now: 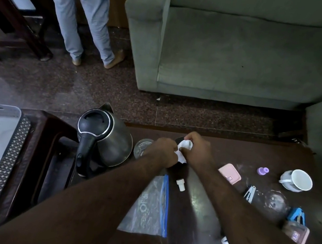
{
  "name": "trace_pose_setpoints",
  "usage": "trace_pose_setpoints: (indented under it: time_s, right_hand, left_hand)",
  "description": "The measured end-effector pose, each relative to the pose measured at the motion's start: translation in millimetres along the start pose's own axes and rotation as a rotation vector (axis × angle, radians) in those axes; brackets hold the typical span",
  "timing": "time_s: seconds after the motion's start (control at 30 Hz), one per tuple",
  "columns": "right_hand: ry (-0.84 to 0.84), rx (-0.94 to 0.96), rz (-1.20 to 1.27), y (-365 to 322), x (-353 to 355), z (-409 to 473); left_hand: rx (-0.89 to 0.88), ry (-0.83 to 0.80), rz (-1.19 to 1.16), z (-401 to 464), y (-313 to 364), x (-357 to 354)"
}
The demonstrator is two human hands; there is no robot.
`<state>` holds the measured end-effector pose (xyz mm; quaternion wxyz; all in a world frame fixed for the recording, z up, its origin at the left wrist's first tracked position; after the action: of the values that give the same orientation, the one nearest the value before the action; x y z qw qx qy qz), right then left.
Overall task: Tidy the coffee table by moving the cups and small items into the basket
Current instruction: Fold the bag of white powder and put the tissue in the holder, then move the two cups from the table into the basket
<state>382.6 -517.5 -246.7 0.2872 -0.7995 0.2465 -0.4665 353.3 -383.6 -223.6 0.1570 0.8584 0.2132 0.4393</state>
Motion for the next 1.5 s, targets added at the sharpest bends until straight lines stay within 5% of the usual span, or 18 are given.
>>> trace_pose_setpoints:
  time_s: [0.3,0.53,0.93,1.33,1.5]
  right_hand:
    - [0.022,0.133,-0.291,-8.0,-7.5,-10.7]
    - [0.076,0.227,-0.759,-16.5,-13.2,-36.4]
    - [0.068,0.097,-0.685,44.1,41.7,-63.3]
    - [0.288,-0.186,-0.652,173.3,157.2,-120.6]
    - [0.299,-0.205,-0.606,200.5,170.6,-127.7]
  left_hand:
    - [0.04,0.148,-0.052,-18.0,-8.3,6.9]
    - [-0.006,0.276,0.341,-32.2,-2.3,6.0]
    - [-0.123,0.215,0.474,-19.4,69.6,-30.2]
    - [-0.368,0.178,0.569,-7.2,184.0,-98.6]
    - [-0.511,-0.135,0.651,-3.9,191.4,-133.0]
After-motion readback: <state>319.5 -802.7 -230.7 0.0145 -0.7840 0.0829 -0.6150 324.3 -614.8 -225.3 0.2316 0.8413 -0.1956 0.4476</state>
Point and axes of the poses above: each hand's wrist, its own z-axis towards the middle knuckle, its own x-axis out of the back of the hand, y = z × x, the point moved 1 cm from there along z, towards the middle knuckle, and after that the axes turned 8 degrees about -y, right-handed, at the moved point
